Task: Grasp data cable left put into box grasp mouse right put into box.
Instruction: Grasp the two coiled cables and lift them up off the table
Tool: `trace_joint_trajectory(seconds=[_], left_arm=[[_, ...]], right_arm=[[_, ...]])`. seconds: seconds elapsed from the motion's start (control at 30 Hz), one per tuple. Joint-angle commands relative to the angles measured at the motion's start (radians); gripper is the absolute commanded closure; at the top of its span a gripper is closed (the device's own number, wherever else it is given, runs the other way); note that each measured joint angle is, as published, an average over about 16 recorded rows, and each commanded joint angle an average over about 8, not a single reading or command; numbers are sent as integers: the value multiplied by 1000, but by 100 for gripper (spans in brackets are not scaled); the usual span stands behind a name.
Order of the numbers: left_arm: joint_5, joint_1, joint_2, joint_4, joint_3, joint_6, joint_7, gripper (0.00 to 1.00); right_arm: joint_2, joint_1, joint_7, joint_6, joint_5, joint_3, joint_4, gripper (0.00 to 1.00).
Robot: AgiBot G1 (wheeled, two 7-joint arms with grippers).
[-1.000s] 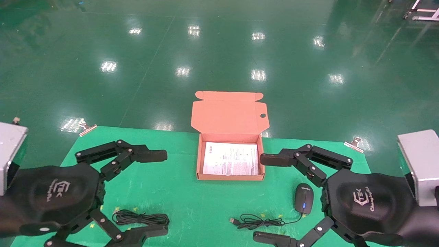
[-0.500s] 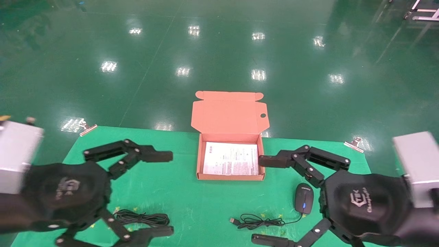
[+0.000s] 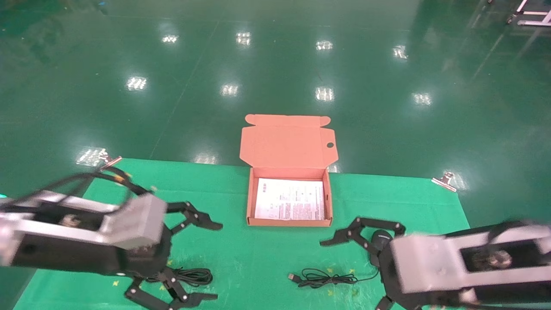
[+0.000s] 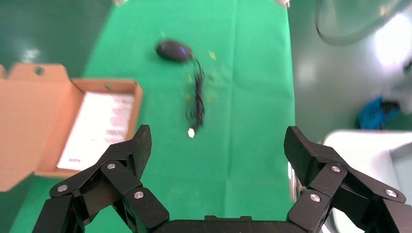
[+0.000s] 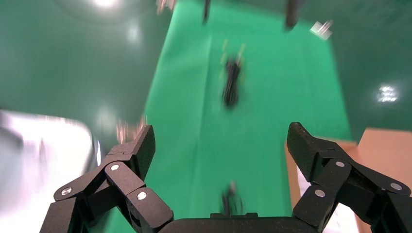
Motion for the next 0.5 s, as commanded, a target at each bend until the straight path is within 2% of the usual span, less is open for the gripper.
trace_joint_trajectory(seconds=[0.03,0.27,0.5], left_arm=[[48,-31,15,-4,37,8,-8,0],[322,-127,97,-51,206,-14,56,0],[515,-118,168,-47,314,-64,54,0]], right_arm=[[-16,52,-23,-8,-72,-56,7,0],[-85,165,-89,11,-285,-256,7,0],[-132,156,-94,84,-454,-349,4,0]])
